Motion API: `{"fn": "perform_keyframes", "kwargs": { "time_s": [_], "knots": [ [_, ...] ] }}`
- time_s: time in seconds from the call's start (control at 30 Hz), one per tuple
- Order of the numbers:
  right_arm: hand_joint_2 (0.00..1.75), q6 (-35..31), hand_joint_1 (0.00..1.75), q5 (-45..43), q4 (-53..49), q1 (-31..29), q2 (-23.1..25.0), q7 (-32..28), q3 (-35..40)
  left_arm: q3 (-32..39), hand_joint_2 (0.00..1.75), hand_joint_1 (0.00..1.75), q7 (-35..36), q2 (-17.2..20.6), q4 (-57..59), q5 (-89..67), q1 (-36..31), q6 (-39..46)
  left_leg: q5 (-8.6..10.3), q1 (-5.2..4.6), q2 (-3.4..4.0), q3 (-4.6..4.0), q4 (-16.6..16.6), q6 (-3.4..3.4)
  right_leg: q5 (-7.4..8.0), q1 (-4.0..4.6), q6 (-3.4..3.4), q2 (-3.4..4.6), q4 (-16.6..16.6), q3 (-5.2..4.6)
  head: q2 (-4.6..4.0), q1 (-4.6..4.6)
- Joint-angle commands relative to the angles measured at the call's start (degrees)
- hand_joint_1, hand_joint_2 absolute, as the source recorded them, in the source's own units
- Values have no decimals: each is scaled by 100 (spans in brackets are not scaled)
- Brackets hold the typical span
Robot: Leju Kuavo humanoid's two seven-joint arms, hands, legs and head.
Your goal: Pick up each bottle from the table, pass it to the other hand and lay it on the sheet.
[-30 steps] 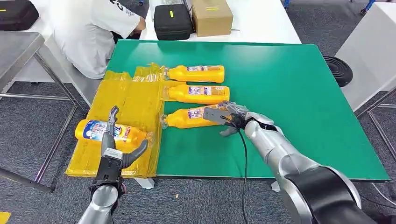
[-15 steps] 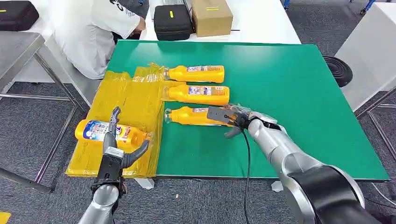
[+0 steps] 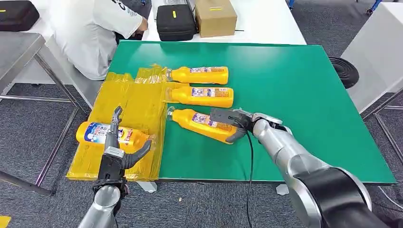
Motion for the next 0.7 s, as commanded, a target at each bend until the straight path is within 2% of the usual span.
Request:
{"fn": "perform_keyframes", "kwargs": {
  "time_s": [0.03, 0.53, 0.7],
  "knots": [
    [175, -9, 0, 41, 278, -405, 57, -38, -118, -38, 175, 0, 30, 75, 178, 27, -148, -23, -4, -1, 3, 8, -1, 0, -4, 0, -8, -2, 1, 7, 0, 0],
    [175, -60, 0, 46, 282, -392, 43, -42, -124, -34, 175, 0, 35, 83, 163, 36, -135, -19, -9, -1, 3, 16, 1, 0, -9, 2, -11, -3, 2, 16, 0, 0],
    [175, -149, 0, 38, 316, -168, 31, -35, -244, -82, 175, 0, 57, 93, 241, 71, -175, -41, -6, 1, 0, 16, -2, 0, -7, 3, -9, -6, -2, 17, 0, 0]
  ]
}}
